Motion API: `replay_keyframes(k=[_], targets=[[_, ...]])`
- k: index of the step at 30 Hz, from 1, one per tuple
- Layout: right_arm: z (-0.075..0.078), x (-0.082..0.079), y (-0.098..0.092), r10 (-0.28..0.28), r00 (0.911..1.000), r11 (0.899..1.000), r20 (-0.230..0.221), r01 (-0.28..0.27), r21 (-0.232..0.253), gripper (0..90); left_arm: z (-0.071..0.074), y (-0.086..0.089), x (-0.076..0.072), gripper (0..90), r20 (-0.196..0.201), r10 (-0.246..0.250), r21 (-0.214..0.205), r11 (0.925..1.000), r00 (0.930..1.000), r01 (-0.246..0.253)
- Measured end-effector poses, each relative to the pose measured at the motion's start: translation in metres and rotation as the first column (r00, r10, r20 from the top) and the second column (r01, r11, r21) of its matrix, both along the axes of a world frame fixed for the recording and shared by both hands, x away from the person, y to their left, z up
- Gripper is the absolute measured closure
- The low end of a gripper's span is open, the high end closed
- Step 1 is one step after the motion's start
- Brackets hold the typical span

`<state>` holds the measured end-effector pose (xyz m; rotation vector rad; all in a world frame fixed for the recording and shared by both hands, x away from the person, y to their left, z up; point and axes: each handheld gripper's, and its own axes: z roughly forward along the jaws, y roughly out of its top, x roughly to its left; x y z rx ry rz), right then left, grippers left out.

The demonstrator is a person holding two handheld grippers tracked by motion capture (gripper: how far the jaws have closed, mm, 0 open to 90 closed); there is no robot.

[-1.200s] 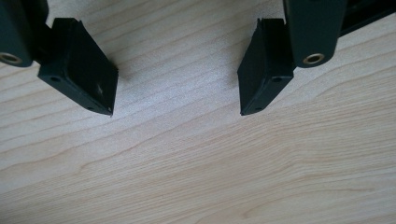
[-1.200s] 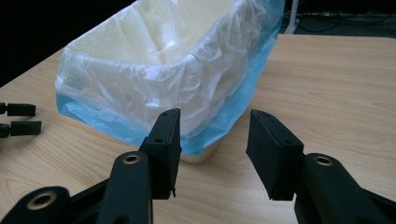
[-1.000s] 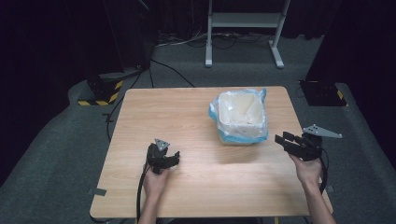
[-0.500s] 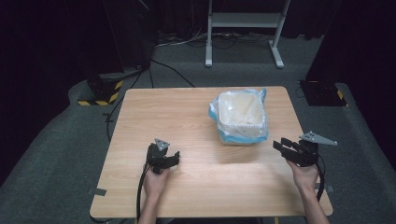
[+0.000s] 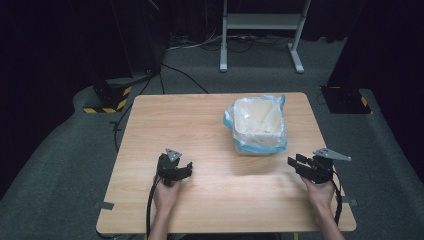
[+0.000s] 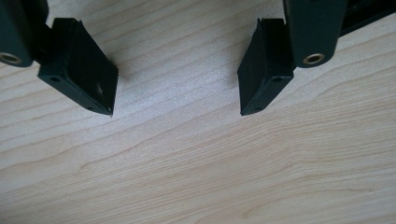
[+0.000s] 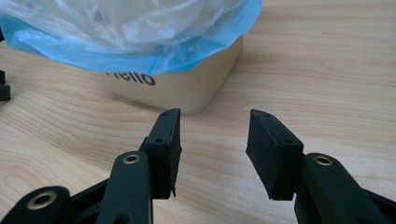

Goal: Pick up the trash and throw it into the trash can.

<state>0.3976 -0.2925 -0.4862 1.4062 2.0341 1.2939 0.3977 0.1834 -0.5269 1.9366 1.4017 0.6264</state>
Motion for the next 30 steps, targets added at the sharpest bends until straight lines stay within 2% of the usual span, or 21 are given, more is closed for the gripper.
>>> replay_keyframes(k=[14, 18, 27, 30], targets=[[-0.020, 0.014, 0.008, -0.012, 0.9998, 0.997, -0.016, 0.011, -0.079, 53.8, 0.000, 0.000, 0.000, 28.4, 0.001, 0.002, -0.002, 1.0000, 1.0000, -0.002], [-0.025, 0.016, 0.010, -0.027, 0.9996, 0.991, -0.012, 0.025, -0.134, 53.6, 0.000, 0.000, 0.000, 28.4, 0.002, 0.002, -0.002, 1.0000, 1.0000, -0.002], [-0.033, 0.024, 0.009, -0.066, 0.9977, 0.979, -0.019, 0.060, -0.197, 53.2, 0.000, 0.000, 0.000, 28.4, 0.001, 0.002, -0.002, 1.0000, 1.0000, -0.002], [-0.036, 0.025, 0.011, -0.070, 0.9971, 0.970, -0.031, 0.060, -0.234, 52.2, 0.000, 0.000, 0.000, 28.4, 0.001, 0.002, -0.002, 1.0000, 1.0000, -0.002]])
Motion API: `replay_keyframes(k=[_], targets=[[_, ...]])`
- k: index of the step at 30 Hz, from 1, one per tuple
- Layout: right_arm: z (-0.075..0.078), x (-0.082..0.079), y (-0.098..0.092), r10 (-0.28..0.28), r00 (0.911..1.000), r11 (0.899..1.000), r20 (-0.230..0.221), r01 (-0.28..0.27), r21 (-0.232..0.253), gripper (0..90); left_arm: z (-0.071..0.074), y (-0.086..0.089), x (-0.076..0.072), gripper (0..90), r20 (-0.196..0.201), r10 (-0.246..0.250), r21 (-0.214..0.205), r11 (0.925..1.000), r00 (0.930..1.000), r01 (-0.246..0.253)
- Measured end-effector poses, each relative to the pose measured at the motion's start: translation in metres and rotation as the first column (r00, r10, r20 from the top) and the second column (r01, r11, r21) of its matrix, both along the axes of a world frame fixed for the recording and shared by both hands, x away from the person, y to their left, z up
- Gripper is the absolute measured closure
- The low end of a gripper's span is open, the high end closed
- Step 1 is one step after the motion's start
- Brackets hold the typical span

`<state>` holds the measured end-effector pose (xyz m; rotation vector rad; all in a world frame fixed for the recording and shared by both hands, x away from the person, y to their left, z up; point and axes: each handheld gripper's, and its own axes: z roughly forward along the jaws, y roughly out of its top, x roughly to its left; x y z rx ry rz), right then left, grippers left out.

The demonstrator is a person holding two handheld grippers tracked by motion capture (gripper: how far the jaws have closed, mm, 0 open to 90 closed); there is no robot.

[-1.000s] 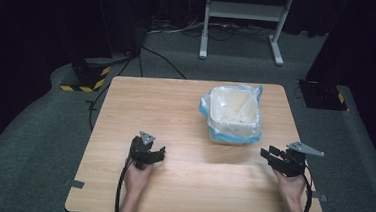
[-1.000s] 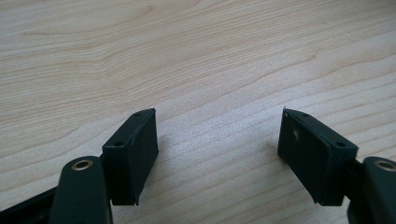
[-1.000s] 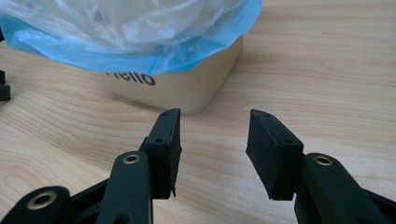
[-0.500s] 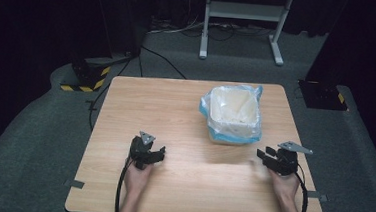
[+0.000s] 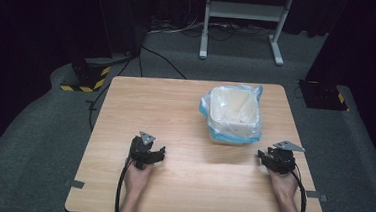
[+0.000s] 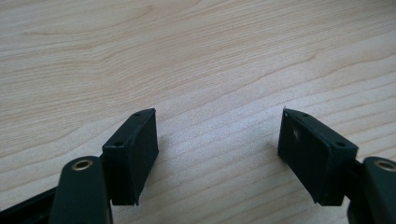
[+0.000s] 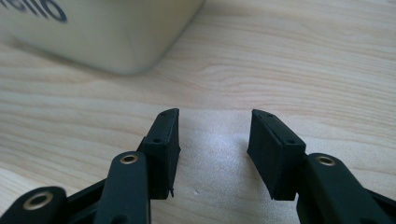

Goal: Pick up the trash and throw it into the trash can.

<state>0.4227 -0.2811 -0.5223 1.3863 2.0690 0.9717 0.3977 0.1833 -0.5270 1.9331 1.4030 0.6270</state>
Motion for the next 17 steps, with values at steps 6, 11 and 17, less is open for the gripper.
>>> replay_keyframes(k=[6, 11, 17], targets=[[-0.0007, 0.0004, 0.0030, 0.004, 1.0000, 0.999, 0.002, -0.004, -0.033, 46.8, 0.0001, 0.0001, -0.0001, 28.4, -0.001, -0.002, 0.002, 1.0000, 1.0000, 0.002], [-0.0007, 0.0010, 0.0023, 0.000, 1.0000, 1.000, -0.004, 0.000, -0.027, 45.1, 0.0001, 0.0001, -0.0002, 28.4, -0.001, -0.001, 0.002, 1.0000, 1.0000, 0.001], [-0.0008, 0.0010, 0.0024, -0.001, 1.0000, 1.000, -0.004, 0.000, -0.027, 45.0, 0.0001, 0.0001, -0.0002, 28.4, -0.001, -0.002, 0.002, 1.0000, 1.0000, 0.002]])
